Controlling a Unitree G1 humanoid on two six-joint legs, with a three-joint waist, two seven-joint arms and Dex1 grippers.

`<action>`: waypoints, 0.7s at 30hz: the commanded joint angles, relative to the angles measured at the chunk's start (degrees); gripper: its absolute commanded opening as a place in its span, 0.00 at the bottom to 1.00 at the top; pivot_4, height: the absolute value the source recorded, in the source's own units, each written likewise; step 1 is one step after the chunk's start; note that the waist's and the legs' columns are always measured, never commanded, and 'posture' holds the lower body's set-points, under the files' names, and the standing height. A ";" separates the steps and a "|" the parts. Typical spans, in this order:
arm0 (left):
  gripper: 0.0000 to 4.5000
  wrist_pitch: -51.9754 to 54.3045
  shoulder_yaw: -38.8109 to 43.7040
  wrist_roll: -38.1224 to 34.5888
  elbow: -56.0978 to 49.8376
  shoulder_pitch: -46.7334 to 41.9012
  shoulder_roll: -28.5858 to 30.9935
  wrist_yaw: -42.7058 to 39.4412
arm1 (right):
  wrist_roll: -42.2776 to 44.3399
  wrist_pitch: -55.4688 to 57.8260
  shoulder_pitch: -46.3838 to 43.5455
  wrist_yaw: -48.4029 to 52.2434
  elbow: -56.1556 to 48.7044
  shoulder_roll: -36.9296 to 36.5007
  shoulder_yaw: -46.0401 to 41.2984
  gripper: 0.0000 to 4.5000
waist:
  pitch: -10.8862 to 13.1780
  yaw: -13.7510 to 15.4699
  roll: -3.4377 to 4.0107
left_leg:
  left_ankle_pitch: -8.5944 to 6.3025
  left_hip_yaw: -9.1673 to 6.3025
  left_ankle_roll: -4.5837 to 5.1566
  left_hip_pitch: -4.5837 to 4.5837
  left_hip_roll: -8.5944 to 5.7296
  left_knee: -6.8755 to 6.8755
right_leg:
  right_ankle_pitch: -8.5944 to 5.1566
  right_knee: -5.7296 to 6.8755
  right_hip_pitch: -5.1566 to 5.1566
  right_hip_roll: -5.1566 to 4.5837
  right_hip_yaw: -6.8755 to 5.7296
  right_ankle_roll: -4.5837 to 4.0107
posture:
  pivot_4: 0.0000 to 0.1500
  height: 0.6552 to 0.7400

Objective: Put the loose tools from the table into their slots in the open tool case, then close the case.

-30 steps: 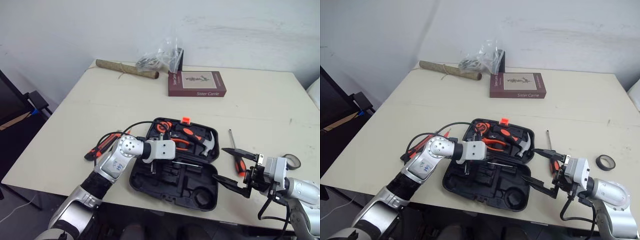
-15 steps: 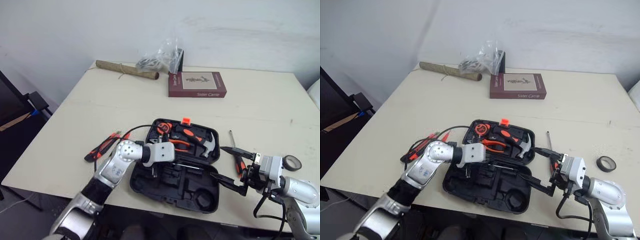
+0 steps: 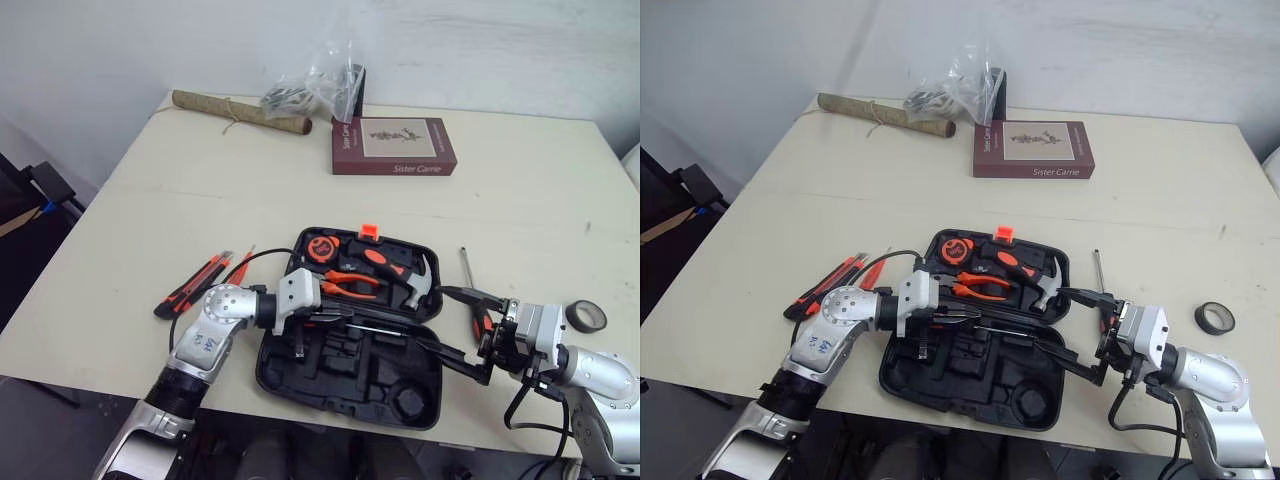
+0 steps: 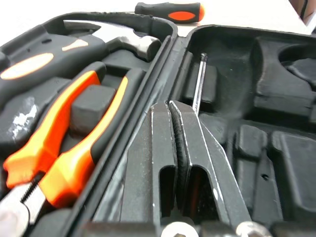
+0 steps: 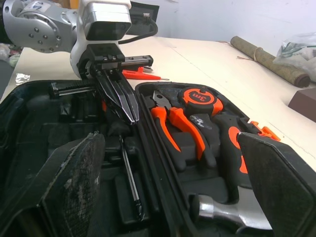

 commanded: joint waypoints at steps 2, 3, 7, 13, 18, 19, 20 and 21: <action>0.01 3.24 -0.33 -1.95 -4.40 0.84 1.59 -1.88 | 0.97 -0.56 0.21 0.40 -0.87 -0.76 -1.27 1.00 | 0.26 -0.15 -0.02 | 0.01 -0.01 0.01 -0.01 0.00 -0.01 | 0.01 0.02 -0.02 0.00 0.00 0.03 | 1.00 1.00; 0.01 3.81 -0.42 -1.83 -4.82 0.89 1.90 -1.91 | 1.02 -0.52 0.26 0.42 -0.94 -0.79 -1.35 1.00 | 0.30 -0.14 -0.02 | 0.03 -0.03 -0.01 0.00 0.00 -0.02 | 0.02 0.07 -0.04 0.01 0.00 0.03 | 1.00 1.00; 0.01 4.96 -2.20 1.92 -3.42 0.58 2.95 -0.18 | 1.12 -0.20 0.47 0.34 -1.28 -0.99 -1.43 1.00 | 0.34 -0.11 -0.02 | 0.07 -0.07 -0.03 0.00 0.01 -0.03 | 0.02 0.12 -0.06 0.03 -0.03 0.03 | 1.00 1.00; 0.01 12.72 -4.57 4.40 -2.93 -0.10 2.79 3.32 | 1.61 0.81 1.03 -0.28 -2.87 -1.46 -1.77 1.00 | 0.34 0.04 -0.02 | 0.09 -0.11 0.05 0.03 -0.01 0.00 | 0.07 0.11 0.04 0.01 -0.03 0.12 | 1.00 1.00; 0.01 28.10 -6.68 2.82 -4.74 0.38 2.88 5.08 | 1.85 1.92 0.93 -1.07 -3.98 -1.83 -1.70 1.00 | 0.27 0.12 -0.04 | 0.10 -0.19 0.06 0.08 -0.04 0.01 | 0.07 0.10 0.14 -0.03 -0.03 0.13 | 1.00 1.00; 0.01 30.23 -7.61 2.76 -5.15 0.61 3.24 4.82 | 1.89 1.98 0.92 -1.16 -3.98 -1.85 -1.66 1.00 | 0.23 0.13 -0.06 | 0.10 -0.20 0.07 0.09 -0.05 0.00 | 0.08 0.10 0.17 -0.04 -0.03 0.13 | 1.00 1.00; 0.01 31.67 -8.69 3.11 -5.43 0.77 3.74 4.65 | 1.93 1.96 1.00 -1.20 -3.98 -1.86 -1.64 1.00 | 0.19 0.13 -0.07 | 0.10 -0.22 0.08 0.11 -0.05 0.00 | 0.08 0.10 0.19 -0.04 -0.03 0.13 | 1.00 1.00; 0.01 32.16 -9.98 3.81 -5.72 0.92 4.41 4.26 | 1.96 1.94 1.08 -1.23 -3.97 -1.85 -1.63 1.00 | 0.14 0.10 -0.07 | 0.10 -0.23 0.08 0.11 -0.06 -0.01 | 0.08 0.09 0.19 -0.04 -0.03 0.13 | 1.00 1.00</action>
